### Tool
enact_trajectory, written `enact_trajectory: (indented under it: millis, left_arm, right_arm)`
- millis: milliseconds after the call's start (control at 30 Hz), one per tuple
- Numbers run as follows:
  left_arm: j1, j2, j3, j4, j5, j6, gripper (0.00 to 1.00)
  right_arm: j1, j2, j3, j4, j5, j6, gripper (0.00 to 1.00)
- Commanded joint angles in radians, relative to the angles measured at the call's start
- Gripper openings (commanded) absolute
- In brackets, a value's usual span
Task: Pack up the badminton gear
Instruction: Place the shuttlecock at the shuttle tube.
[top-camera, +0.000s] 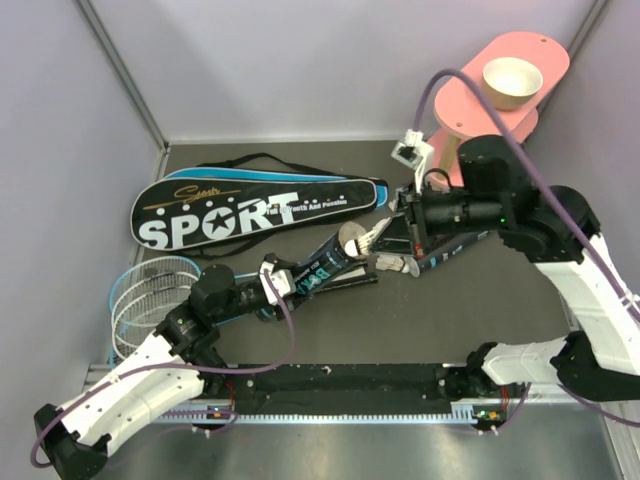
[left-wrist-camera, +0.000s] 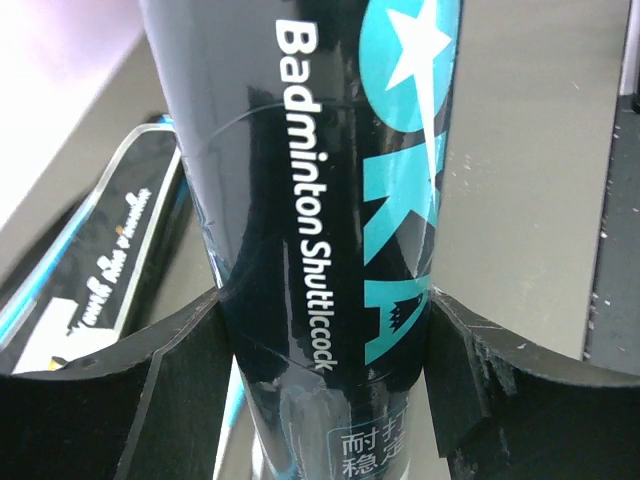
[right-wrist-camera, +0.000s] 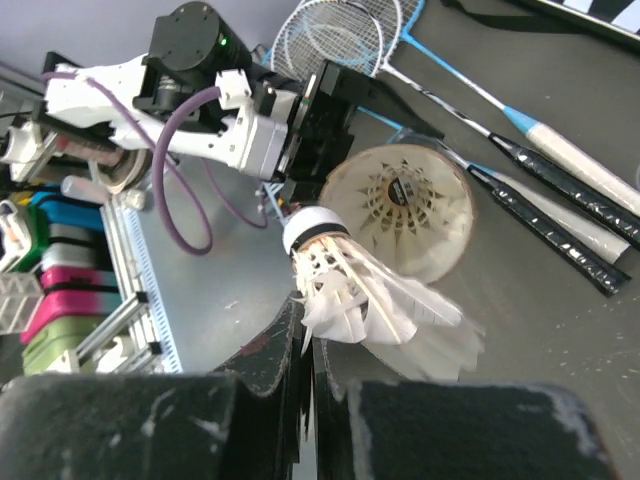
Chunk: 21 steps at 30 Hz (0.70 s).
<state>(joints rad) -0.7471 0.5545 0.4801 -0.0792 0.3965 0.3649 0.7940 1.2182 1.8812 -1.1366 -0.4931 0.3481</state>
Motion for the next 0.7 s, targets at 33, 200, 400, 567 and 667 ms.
enact_trajectory:
  millis: [33,200,400,567,667]
  left_arm:
    - [-0.003,-0.005,0.032,0.087,0.033,-0.004,0.04]
    - [-0.003,-0.011,0.034,0.085,0.038,-0.006,0.04]
    - [-0.003,-0.016,0.032,0.088,0.027,-0.003,0.04]
    - [-0.003,-0.013,0.034,0.087,0.039,-0.004,0.04]
    - [-0.003,-0.021,0.031,0.087,0.030,-0.004,0.04]
  right_arm:
    - [0.077,0.058,0.062,-0.057,0.149,-0.014,0.00]
    - [0.103,0.119,0.113,-0.067,0.178,-0.008,0.00]
    - [0.105,0.075,0.124,-0.106,0.318,-0.026,0.00]
    - [0.125,0.115,0.076,-0.104,0.287,-0.054,0.00]
    - [0.146,0.116,0.087,-0.100,0.353,-0.051,0.00]
